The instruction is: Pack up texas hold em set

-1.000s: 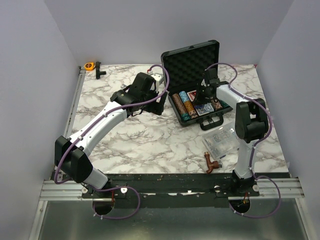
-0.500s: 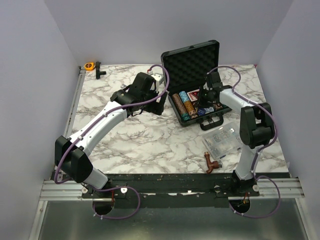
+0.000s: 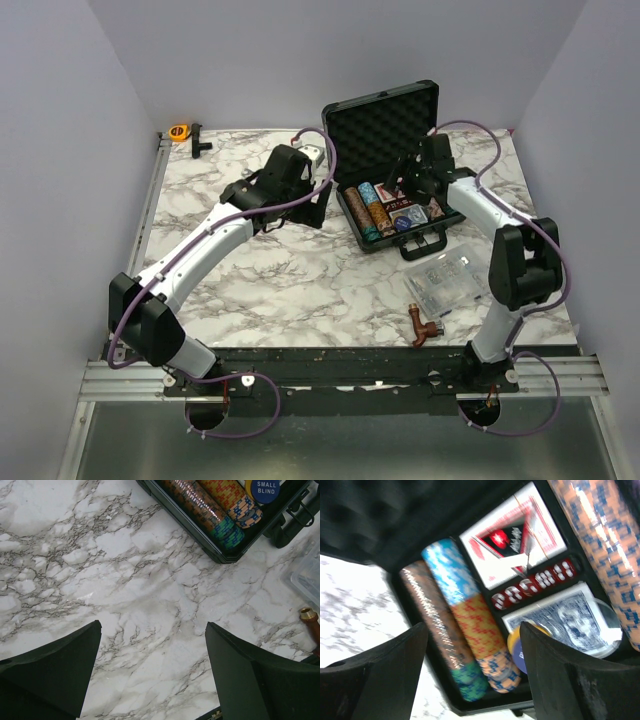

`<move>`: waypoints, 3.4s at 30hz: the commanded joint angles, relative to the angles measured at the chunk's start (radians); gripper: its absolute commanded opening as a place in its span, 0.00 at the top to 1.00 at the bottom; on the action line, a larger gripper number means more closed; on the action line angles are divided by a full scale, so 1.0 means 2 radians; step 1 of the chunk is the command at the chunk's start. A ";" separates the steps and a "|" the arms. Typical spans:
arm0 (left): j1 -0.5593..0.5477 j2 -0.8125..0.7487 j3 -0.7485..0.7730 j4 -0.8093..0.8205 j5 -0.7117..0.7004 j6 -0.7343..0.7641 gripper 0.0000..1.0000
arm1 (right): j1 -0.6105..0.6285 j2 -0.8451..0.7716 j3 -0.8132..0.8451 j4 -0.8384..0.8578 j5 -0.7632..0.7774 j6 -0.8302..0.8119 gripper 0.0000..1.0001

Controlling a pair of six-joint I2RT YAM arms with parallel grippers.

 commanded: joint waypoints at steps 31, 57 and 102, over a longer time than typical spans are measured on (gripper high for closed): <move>0.007 -0.134 -0.035 0.033 -0.083 -0.027 0.12 | 0.004 0.217 0.332 0.198 0.076 0.396 0.67; 0.007 -0.116 -0.036 0.035 -0.068 -0.033 0.12 | 0.005 -0.093 -0.088 0.235 0.114 0.252 0.99; -0.052 0.373 0.356 0.056 0.251 -0.130 0.36 | -0.071 -0.244 -0.300 0.121 -0.001 0.041 0.25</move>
